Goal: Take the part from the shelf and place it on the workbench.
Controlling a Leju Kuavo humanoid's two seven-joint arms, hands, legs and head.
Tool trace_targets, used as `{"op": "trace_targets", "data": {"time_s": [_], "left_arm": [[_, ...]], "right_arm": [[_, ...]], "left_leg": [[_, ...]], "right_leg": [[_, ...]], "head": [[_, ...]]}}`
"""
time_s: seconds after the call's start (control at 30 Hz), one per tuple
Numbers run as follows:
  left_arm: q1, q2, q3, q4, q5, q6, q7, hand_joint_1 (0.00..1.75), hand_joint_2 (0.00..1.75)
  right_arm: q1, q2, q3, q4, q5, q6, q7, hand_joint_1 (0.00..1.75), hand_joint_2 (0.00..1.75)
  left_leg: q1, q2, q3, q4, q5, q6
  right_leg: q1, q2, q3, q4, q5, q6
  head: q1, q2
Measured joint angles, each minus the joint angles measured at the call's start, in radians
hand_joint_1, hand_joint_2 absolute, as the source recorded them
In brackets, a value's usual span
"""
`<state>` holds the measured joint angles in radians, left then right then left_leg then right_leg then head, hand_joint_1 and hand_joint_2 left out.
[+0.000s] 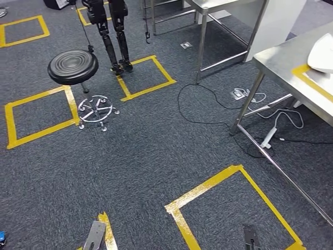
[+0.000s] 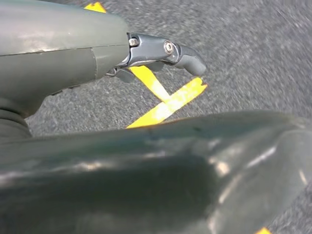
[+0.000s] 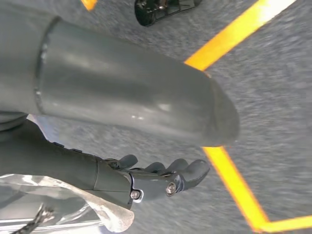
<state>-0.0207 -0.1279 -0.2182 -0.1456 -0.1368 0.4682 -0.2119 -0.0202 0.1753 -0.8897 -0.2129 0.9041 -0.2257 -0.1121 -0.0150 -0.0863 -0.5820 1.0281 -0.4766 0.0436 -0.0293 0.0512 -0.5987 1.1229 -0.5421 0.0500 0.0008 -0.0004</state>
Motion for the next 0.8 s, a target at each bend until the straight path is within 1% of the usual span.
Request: {"op": "trace_targets", "data": {"time_s": [0.03,0.07,0.1,0.13,0.17,0.2,0.23,0.27,0.3,0.33,0.37,0.4,0.43,0.47,0.5,0.53,0.57,0.6,0.63,0.67,0.7,0.73,0.77,0.8], "left_arm": [[-0.002,0.000,0.001,0.000,0.005,0.000,-0.001,0.00,0.00],[-0.003,0.001,0.002,0.000,0.010,0.001,-0.001,0.00,0.00],[-0.003,0.002,0.005,0.000,0.015,0.002,-0.002,0.00,0.00],[-0.002,0.003,0.007,0.000,0.020,0.004,-0.002,0.00,0.00],[0.000,0.004,0.009,0.000,0.024,0.005,-0.003,0.00,0.00],[0.001,0.006,0.012,0.000,0.027,0.005,-0.004,0.00,0.00],[0.000,0.007,0.013,0.000,0.029,0.006,-0.006,0.00,0.00],[-0.003,0.007,0.014,0.000,0.031,0.006,-0.007,0.00,0.00],[-0.007,0.008,0.015,0.000,0.032,0.006,-0.008,0.00,0.00],[-0.009,0.008,0.016,0.000,0.032,0.006,-0.008,0.00,0.00],[-0.009,0.008,0.016,0.000,0.031,0.005,-0.007,0.00,0.00],[-0.007,0.008,0.016,0.000,0.029,0.005,-0.004,0.00,0.00],[-0.005,0.009,0.016,0.000,0.027,0.003,-0.001,0.00,0.00],[-0.004,0.011,0.016,0.000,0.024,0.001,0.002,0.00,0.00],[-0.004,0.013,0.016,0.000,0.022,-0.003,0.003,0.00,0.00],[-0.004,0.016,0.016,-0.001,0.021,-0.006,0.004,0.00,0.00],[-0.005,0.019,0.016,-0.001,0.020,-0.009,0.004,0.00,0.00],[-0.006,0.022,0.016,-0.001,0.020,-0.011,0.004,0.00,0.00],[-0.004,0.025,0.016,-0.001,0.019,-0.012,0.005,0.00,0.00],[-0.001,0.029,0.016,0.000,0.018,-0.012,0.006,0.00,0.00],[0.002,0.033,0.016,0.000,0.016,-0.012,0.007,0.00,0.00],[0.002,0.036,0.017,0.000,0.014,-0.012,0.008,0.00,0.00],[0.000,0.039,0.017,0.000,0.012,-0.012,0.009,0.00,0.00],[-0.004,0.040,0.017,-0.001,0.011,-0.013,0.008,0.00,0.00]], "right_arm": [[-0.002,0.000,0.000,0.001,0.000,-0.004,-0.003,0.00,0.00],[-0.004,0.000,0.001,0.002,0.000,-0.007,-0.003,0.00,0.00],[-0.006,0.000,0.001,0.004,0.000,-0.009,0.000,0.00,0.00],[-0.007,0.000,0.001,0.005,-0.001,-0.010,0.002,0.00,0.00],[-0.009,0.002,0.001,0.006,-0.002,-0.011,0.005,0.00,0.00],[-0.010,0.003,0.000,0.007,-0.002,-0.011,0.005,0.00,0.00],[-0.010,0.004,0.000,0.007,-0.002,-0.011,0.005,0.00,0.00],[-0.010,0.005,0.000,0.008,-0.001,-0.012,0.007,0.00,0.00],[-0.010,0.004,-0.001,0.008,0.000,-0.012,0.012,0.00,0.00],[-0.010,0.004,-0.001,0.009,0.002,-0.012,0.019,0.00,0.00],[-0.010,0.004,-0.001,0.010,0.002,-0.012,0.026,0.00,0.00],[-0.010,0.005,-0.001,0.011,0.002,-0.011,0.031,0.00,0.00],[-0.011,0.005,-0.001,0.011,0.001,-0.011,0.033,0.00,0.00],[-0.012,0.006,-0.001,0.012,0.000,-0.011,0.034,0.00,0.00],[-0.012,0.007,-0.001,0.012,0.000,-0.011,0.033,0.00,0.00],[-0.013,0.008,-0.001,0.012,0.000,-0.011,0.033,0.00,0.00],[-0.014,0.009,-0.001,0.012,0.000,-0.011,0.032,0.00,0.00],[-0.015,0.012,-0.001,0.013,0.000,-0.011,0.032,0.00,0.00],[-0.016,0.014,-0.001,0.013,0.000,-0.011,0.031,0.00,0.00],[-0.018,0.018,-0.001,0.014,0.000,-0.011,0.030,0.00,0.00],[-0.020,0.020,-0.002,0.014,0.001,-0.011,0.027,0.00,0.00],[-0.023,0.022,-0.002,0.014,0.001,-0.012,0.023,0.00,0.00],[-0.024,0.023,-0.002,0.014,0.002,-0.013,0.019,0.00,0.00],[-0.024,0.023,-0.001,0.015,0.003,-0.013,0.016,0.00,0.00]], "left_leg": [[0.000,-0.014,-0.005,0.006,-0.002,-0.004],[0.001,-0.026,-0.011,0.010,-0.001,-0.009],[0.003,-0.039,-0.018,0.013,0.001,-0.014],[0.006,-0.052,-0.022,0.013,0.004,-0.020],[0.006,-0.048,-0.025,0.015,0.004,-0.026],[0.004,-0.028,-0.030,0.026,-0.003,-0.032],[0.003,0.001,-0.044,0.056,-0.020,-0.037],[0.004,0.037,-0.066,0.104,-0.045,-0.042],[0.007,0.060,-0.098,0.169,-0.075,-0.047],[0.011,0.069,-0.130,0.234,-0.100,-0.051],[0.015,0.072,-0.152,0.277,-0.109,-0.053],[0.018,0.074,-0.158,0.287,-0.100,-0.055],[0.019,0.076,-0.144,0.258,-0.074,-0.054],[0.019,0.085,-0.113,0.197,-0.035,-0.051],[0.015,0.105,-0.080,0.133,-0.007,-0.048],[0.008,0.126,-0.051,0.078,0.011,-0.042],[0.001,0.145,-0.033,0.042,0.015,-0.036],[-0.006,0.154,-0.028,0.029,0.008,-0.032],[-0.011,0.150,-0.028,0.021,0.006,-0.027],[-0.009,0.140,-0.026,0.013,0.007,-0.021],[-0.007,0.130,-0.021,0.004,0.009,-0.016],[-0.004,0.119,-0.015,-0.005,0.012,-0.010],[-0.001,0.108,-0.010,-0.012,0.014,-0.004],[-0.002,0.097,-0.007,-0.013,0.013,0.000]], "right_leg": [[-0.004,0.028,0.022,-0.049,0.016,0.000],[-0.006,0.049,0.034,-0.076,0.018,0.000],[-0.006,0.056,0.040,-0.082,0.012,-0.001],[-0.006,0.044,0.045,-0.086,0.011,-0.004],[-0.006,0.030,0.047,-0.089,0.012,-0.009],[-0.006,0.016,0.052,-0.092,0.013,-0.014],[-0.006,-0.001,0.057,-0.096,0.013,-0.020],[-0.004,-0.018,0.062,-0.098,0.011,-0.026],[-0.001,-0.036,0.066,-0.098,0.008,-0.030],[0.001,-0.054,0.069,-0.098,0.005,-0.034],[0.002,-0.070,0.072,-0.098,0.001,-0.034],[0.003,-0.086,0.076,-0.098,-0.002,-0.034],[0.003,-0.099,0.081,-0.098,-0.006,-0.032],[0.003,-0.112,0.088,-0.098,-0.011,-0.030],[0.003,-0.123,0.093,-0.099,-0.016,-0.027],[0.005,-0.133,0.097,-0.100,-0.021,-0.024],[0.006,-0.144,0.101,-0.100,-0.024,-0.020],[0.008,-0.153,0.102,-0.101,-0.026,-0.016],[0.009,-0.164,0.105,-0.103,-0.027,-0.011],[0.007,-0.170,0.106,-0.105,-0.031,-0.007],[0.006,-0.159,0.106,-0.101,-0.038,-0.003],[0.005,-0.136,0.097,-0.081,-0.052,0.000],[0.004,-0.107,0.076,-0.039,-0.072,0.001],[0.004,-0.078,0.045,0.020,-0.095,0.001]], "head": [[-0.001,0.000],[-0.001,0.000],[-0.002,0.000],[-0.002,0.000],[-0.002,0.000],[-0.005,0.000],[-0.008,0.000],[-0.011,0.000],[-0.013,0.000],[-0.014,0.000],[-0.014,0.000],[-0.014,0.000],[-0.014,0.000],[-0.014,0.000],[-0.014,0.000],[-0.014,0.000],[-0.014,0.000],[-0.014,0.000],[-0.015,0.000],[-0.014,0.000],[-0.014,0.000],[-0.013,0.000],[-0.011,0.000],[-0.010,0.000]]}}
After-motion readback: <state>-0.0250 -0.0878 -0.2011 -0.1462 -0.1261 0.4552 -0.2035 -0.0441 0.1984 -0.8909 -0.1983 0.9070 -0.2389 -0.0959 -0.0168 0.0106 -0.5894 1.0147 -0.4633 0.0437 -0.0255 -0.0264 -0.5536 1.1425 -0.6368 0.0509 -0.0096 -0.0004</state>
